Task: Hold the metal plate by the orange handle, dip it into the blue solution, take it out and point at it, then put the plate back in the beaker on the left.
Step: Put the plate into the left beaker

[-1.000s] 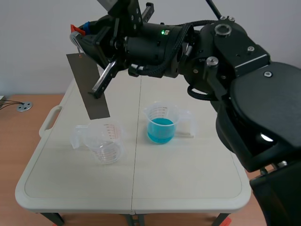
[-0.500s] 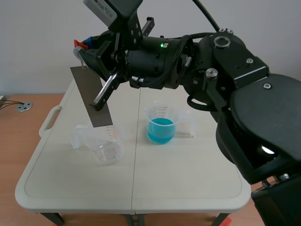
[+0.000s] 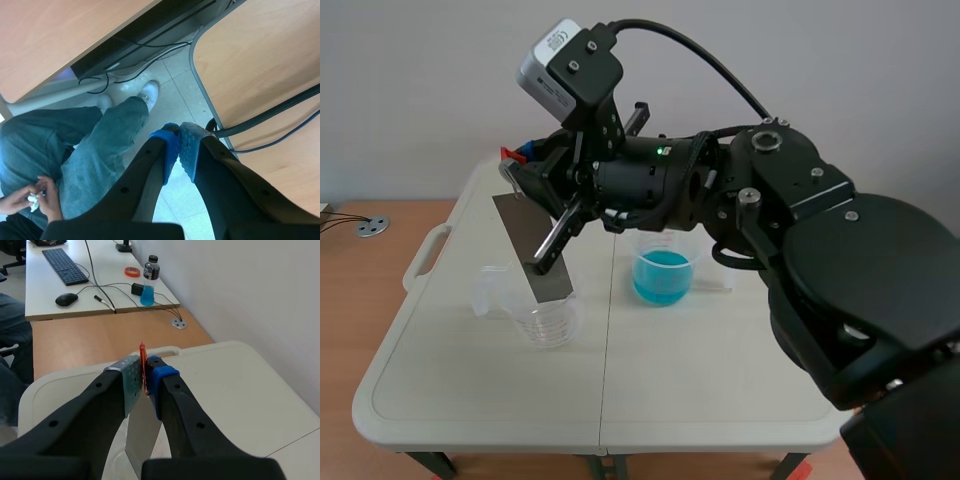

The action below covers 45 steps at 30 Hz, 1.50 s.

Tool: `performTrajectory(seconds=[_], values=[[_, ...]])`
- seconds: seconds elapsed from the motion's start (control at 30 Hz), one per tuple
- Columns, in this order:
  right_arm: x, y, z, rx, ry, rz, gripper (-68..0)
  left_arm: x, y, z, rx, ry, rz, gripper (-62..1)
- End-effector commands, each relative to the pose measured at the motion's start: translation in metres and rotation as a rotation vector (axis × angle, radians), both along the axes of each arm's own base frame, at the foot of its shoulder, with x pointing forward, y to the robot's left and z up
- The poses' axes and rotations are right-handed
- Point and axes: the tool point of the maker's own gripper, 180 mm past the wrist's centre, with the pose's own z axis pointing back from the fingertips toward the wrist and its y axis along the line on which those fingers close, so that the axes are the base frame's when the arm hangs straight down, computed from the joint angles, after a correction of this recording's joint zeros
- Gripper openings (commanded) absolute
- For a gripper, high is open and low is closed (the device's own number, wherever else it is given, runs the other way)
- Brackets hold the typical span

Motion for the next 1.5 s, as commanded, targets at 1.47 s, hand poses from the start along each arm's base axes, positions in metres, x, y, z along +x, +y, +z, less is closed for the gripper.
performTrajectory(seconds=[1.47], values=[[0.026,-0.011,-0.037,0.069,0.141,-0.133,-45.2,0.003,-0.003,0.001,-0.010,-0.008,-0.009,-59.6]])
